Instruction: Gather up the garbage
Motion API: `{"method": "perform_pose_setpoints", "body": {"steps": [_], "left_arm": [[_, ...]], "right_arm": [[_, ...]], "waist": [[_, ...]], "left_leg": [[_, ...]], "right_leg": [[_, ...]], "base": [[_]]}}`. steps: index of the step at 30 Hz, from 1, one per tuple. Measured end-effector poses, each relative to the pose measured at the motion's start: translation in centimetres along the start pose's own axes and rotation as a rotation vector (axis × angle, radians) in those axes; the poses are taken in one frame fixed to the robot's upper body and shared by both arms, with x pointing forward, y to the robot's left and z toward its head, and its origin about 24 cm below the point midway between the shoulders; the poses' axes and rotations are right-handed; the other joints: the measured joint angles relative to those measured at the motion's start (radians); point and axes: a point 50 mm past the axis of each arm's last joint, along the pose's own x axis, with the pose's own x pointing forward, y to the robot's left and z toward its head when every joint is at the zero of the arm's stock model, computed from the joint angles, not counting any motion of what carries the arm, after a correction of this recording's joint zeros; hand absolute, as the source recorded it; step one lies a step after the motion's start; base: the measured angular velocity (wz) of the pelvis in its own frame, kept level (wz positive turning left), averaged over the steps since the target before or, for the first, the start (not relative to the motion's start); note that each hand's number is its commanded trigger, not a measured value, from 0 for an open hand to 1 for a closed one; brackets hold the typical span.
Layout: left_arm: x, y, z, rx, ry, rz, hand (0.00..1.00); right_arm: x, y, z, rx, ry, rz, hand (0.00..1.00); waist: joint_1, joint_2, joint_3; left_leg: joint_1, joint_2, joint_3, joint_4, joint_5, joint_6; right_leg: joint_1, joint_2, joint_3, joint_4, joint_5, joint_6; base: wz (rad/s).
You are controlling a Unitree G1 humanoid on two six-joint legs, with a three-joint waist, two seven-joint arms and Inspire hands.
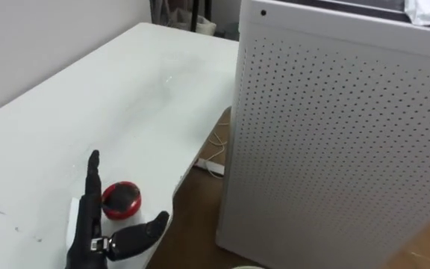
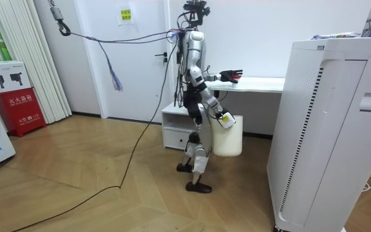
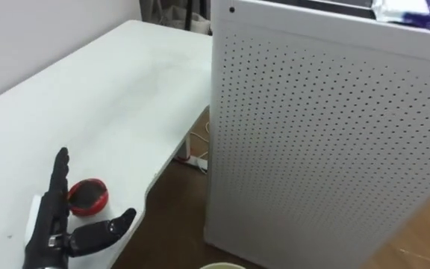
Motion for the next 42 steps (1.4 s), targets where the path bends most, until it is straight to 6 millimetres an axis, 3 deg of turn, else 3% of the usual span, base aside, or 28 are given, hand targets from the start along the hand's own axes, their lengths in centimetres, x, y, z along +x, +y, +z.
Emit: {"method": "perform_pose_setpoints", "body": {"steps": [2,4,5,6,7,8,9,12,16,22,28,42], "left_arm": [[0.2,0.0,0.7,-0.001,-0.034,0.001,0.00],[0.1,0.0,1.1,-0.006,-0.053,0.001,0.00],[0.1,-0.1,1.2,-0.005,-0.054,-0.004,0.00],[0.1,-0.2,1.2,-0.005,-0.055,-0.007,0.00],[0.4,-0.5,1.5,-0.008,-0.074,-0.019,0.00],[0.4,-0.6,1.7,-0.006,-0.080,-0.020,0.00],[0.4,-0.6,1.6,-0.005,-0.079,-0.017,0.00],[0.0,0.2,0.9,0.018,-0.050,0.007,0.00],[-0.3,0.8,0.4,0.027,-0.026,0.035,0.00],[-1.3,0.9,-0.3,0.035,0.010,0.032,0.00],[-1.8,0.9,-1.0,0.046,0.042,0.034,0.00],[-2.6,0.4,-2.3,0.017,0.125,-0.047,0.00]], "right_arm": [[0.2,0.2,0.4,-0.012,-0.015,0.018,1.00],[0.3,0.3,0.7,-0.018,-0.030,0.025,1.00],[0.4,0.4,0.9,-0.017,-0.036,0.027,1.00],[0.4,0.4,0.9,-0.014,-0.040,0.025,1.00],[0.4,0.1,1.0,-0.002,-0.049,0.012,1.00],[0.3,0.1,0.8,0.005,-0.040,0.006,1.00],[0.3,0.1,0.7,0.004,-0.039,0.007,1.00],[0.4,0.3,0.9,-0.018,-0.046,0.026,1.00],[0.4,0.6,1.0,-0.029,-0.048,0.050,1.00],[0.3,0.5,0.8,-0.037,-0.039,0.060,1.00],[0.3,0.8,0.6,-0.046,-0.028,0.087,1.00],[0.1,1.4,0.0,-0.052,-0.010,0.129,1.00]], "waist": [[0.004,0.003,0.0001],[0.006,0.002,0.0004],[0.006,-0.008,0.0084],[0.003,-0.014,0.0088],[0.002,-0.003,0.0047],[0.012,-0.017,0.0030],[0.023,-0.019,0.0039],[0.060,-0.022,0.0055],[0.057,-0.014,0.0099],[0.056,-0.014,0.0090],[0.055,-0.030,-0.0013],[0.048,-0.044,0.0029]], "left_leg": [[0.032,0.012,-0.003,-0.044,0.001,-0.002],[0.029,0.009,0.003,-0.044,0.006,-0.010],[-0.014,0.000,0.020,0.026,-0.010,-0.032],[-0.038,0.001,0.022,0.015,-0.008,-0.043],[-0.100,0.021,0.026,-0.043,0.019,-0.039],[-0.106,0.026,0.076,-0.030,0.052,-0.004],[-0.100,0.026,0.086,-0.035,0.054,0.000],[-0.059,0.019,0.078,-0.059,0.054,0.001],[-0.048,0.011,0.069,-0.078,0.054,0.002],[-0.042,0.010,0.054,-0.093,0.058,-0.002],[-0.035,0.012,0.053,-0.097,0.061,-0.007],[0.014,0.014,0.064,-0.127,0.062,-0.007]], "right_leg": [[0.005,0.014,0.000,-0.012,0.000,0.000],[0.024,0.010,0.016,-0.043,0.001,-0.002],[0.048,-0.003,0.083,-0.073,0.003,-0.004],[0.051,-0.004,0.119,-0.078,0.005,-0.001],[0.047,-0.004,0.150,-0.075,-0.002,0.010],[0.041,-0.015,0.146,-0.064,-0.016,0.031],[0.041,-0.017,0.129,-0.065,-0.015,0.034],[0.069,-0.013,0.063,-0.095,0.002,0.036],[0.097,-0.018,0.036,-0.125,0.006,0.036],[0.101,-0.013,-0.018,-0.118,0.006,0.033],[0.105,-0.009,-0.019,-0.118,0.007,0.031],[0.135,-0.010,-0.043,-0.120,0.007,0.031]], "base": [[0.02],[0.08],[0.20],[0.49],[0.50],[0.43],[0.08],[-0.17],[-0.01],[0.02],[0.01],[-0.02]]}}
